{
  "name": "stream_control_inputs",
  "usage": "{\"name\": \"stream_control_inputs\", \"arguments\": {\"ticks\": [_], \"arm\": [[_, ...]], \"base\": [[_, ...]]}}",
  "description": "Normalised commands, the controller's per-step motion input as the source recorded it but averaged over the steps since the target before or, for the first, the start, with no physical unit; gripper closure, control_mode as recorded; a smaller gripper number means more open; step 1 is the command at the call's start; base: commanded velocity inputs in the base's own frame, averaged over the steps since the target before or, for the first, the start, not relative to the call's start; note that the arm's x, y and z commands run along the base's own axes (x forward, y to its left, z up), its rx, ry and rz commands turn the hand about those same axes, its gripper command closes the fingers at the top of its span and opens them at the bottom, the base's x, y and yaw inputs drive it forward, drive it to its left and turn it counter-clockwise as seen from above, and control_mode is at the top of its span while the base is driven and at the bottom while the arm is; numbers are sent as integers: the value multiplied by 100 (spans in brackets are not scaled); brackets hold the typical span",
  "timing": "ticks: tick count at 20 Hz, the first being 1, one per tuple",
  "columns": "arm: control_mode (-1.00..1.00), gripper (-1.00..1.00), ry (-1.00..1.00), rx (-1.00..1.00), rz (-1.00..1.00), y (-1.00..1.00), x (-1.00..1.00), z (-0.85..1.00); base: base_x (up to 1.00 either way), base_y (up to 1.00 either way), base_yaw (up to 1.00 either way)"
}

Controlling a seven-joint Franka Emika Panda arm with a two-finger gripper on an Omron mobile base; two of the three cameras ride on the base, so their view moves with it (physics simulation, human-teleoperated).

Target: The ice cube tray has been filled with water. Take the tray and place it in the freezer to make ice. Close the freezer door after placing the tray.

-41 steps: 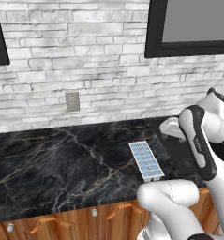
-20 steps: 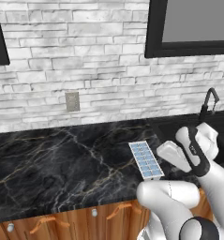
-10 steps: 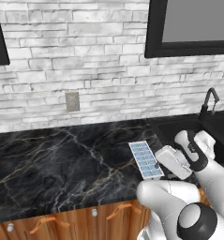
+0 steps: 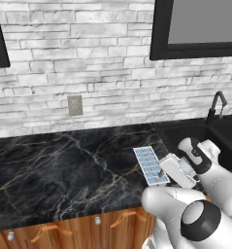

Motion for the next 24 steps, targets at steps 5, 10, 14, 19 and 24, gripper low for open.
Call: {"name": "stream_control_inputs", "arguments": {"ticks": [5, 10, 14, 19, 24], "arm": [[-100, -100, 2, 0, -5, 17, 18, -18], [-100, -100, 2, 0, -5, 43, 12, -6], [-100, -100, 3, 0, -5, 66, 0, -7], [-100, 100, 7, 0, -5, 50, 0, -30], [-100, 100, 9, 0, -5, 34, 0, -48]], "base": [[0, 0, 0], [0, 0, 0], [0, 0, 0], [0, 0, 0], [0, 0, 0]]}}
